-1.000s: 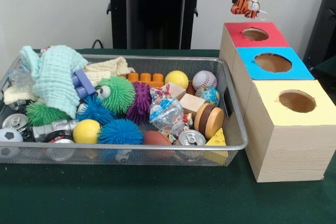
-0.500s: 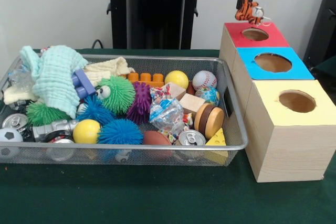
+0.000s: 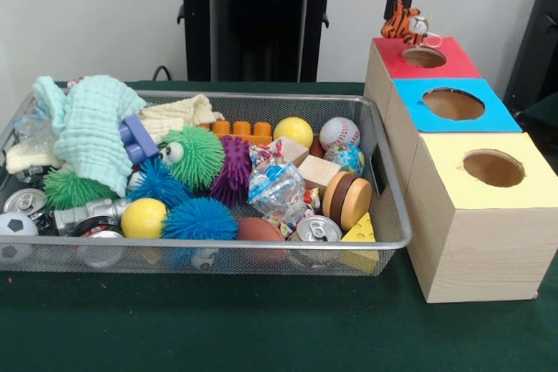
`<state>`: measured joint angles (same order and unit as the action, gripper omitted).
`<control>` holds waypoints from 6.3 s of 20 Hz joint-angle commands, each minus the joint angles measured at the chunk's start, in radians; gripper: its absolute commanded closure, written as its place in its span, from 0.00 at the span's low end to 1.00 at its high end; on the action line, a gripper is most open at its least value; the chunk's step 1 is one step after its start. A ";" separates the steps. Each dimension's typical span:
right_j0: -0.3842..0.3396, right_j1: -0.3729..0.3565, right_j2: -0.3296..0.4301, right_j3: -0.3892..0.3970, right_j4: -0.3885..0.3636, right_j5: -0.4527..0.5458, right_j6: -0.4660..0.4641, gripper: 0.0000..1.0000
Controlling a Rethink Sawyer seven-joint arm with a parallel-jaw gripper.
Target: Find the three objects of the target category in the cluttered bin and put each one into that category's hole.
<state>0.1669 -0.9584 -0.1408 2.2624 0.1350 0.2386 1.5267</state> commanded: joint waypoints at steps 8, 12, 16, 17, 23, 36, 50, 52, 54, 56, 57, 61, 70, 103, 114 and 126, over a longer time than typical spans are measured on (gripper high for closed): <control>0.023 0.096 -0.010 -0.117 0.083 0.037 0.272 1.00; 0.044 0.107 -0.019 -0.138 0.107 0.047 0.283 1.00; 0.063 0.117 -0.027 -0.151 0.132 0.051 0.286 1.00; 0.067 0.118 -0.028 -0.154 0.138 0.053 0.287 1.00; 0.085 0.126 -0.039 -0.159 0.159 0.054 0.284 1.00; 0.066 0.173 -0.055 -0.152 0.162 0.011 0.243 1.00; 0.046 0.248 -0.035 -0.150 0.157 -0.070 0.242 1.00; 0.070 0.246 -0.030 -0.164 0.180 -0.056 0.265 1.00; 0.098 0.236 -0.028 -0.185 0.209 -0.023 0.289 1.00; 0.126 0.217 -0.033 -0.207 0.235 0.026 0.311 1.00; 0.133 0.208 -0.033 -0.214 0.244 0.040 0.318 1.00; 0.157 0.171 -0.040 -0.236 0.274 0.102 0.330 1.00; 0.187 0.182 -0.074 -0.276 0.299 0.147 0.334 1.00; 0.080 0.374 -0.002 -0.208 0.244 -0.140 0.276 1.00; 0.065 0.403 0.027 -0.202 0.242 -0.163 0.276 1.00; 0.040 0.409 0.054 -0.193 0.237 -0.155 0.266 0.00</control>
<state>0.2836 -0.7503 -0.1860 2.1033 0.3566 0.2954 1.5432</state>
